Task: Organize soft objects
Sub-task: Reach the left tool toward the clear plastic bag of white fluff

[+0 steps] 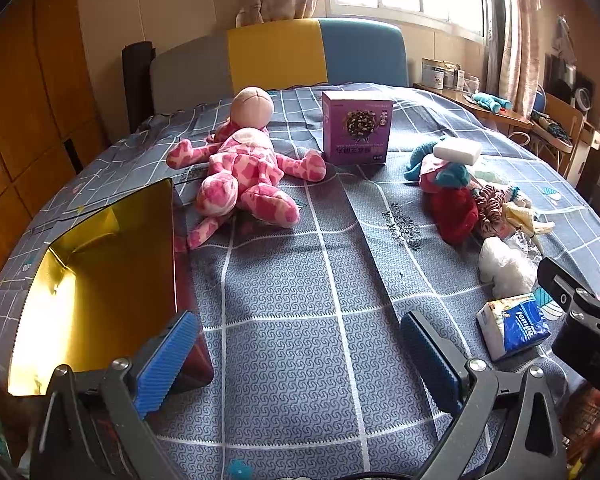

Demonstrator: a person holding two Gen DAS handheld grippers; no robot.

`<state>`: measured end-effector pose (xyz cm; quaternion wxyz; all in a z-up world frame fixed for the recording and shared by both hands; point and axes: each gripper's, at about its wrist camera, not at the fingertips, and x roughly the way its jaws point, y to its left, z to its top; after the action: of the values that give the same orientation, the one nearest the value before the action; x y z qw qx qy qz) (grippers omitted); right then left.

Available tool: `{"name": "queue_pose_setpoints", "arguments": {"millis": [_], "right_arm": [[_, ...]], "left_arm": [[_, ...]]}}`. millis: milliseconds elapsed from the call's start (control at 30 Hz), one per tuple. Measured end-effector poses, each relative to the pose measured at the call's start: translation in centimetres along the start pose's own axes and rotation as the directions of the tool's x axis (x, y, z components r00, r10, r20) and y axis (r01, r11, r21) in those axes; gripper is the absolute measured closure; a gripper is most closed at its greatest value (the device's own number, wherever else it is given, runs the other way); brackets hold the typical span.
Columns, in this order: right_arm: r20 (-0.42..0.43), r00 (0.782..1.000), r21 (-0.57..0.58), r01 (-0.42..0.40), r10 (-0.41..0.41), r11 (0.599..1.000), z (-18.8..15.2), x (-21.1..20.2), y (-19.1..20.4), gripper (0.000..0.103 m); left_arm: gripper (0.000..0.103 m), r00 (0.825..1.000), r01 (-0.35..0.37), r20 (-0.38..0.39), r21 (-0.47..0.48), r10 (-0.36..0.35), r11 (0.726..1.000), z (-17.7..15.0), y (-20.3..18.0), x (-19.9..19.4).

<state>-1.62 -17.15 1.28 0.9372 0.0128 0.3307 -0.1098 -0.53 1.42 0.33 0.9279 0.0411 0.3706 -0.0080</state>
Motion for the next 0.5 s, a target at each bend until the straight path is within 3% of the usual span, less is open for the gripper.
{"name": "queue_pose_setpoints", "arguments": {"millis": [500], "right_arm": [[0.004, 0.999, -0.021, 0.033, -0.033, 0.999, 0.4, -0.1, -1.9, 0.001]], "left_arm": [[0.000, 1.000, 0.018, -0.003, 0.017, -0.018, 1.000, 0.1, -0.3, -0.3]]}}
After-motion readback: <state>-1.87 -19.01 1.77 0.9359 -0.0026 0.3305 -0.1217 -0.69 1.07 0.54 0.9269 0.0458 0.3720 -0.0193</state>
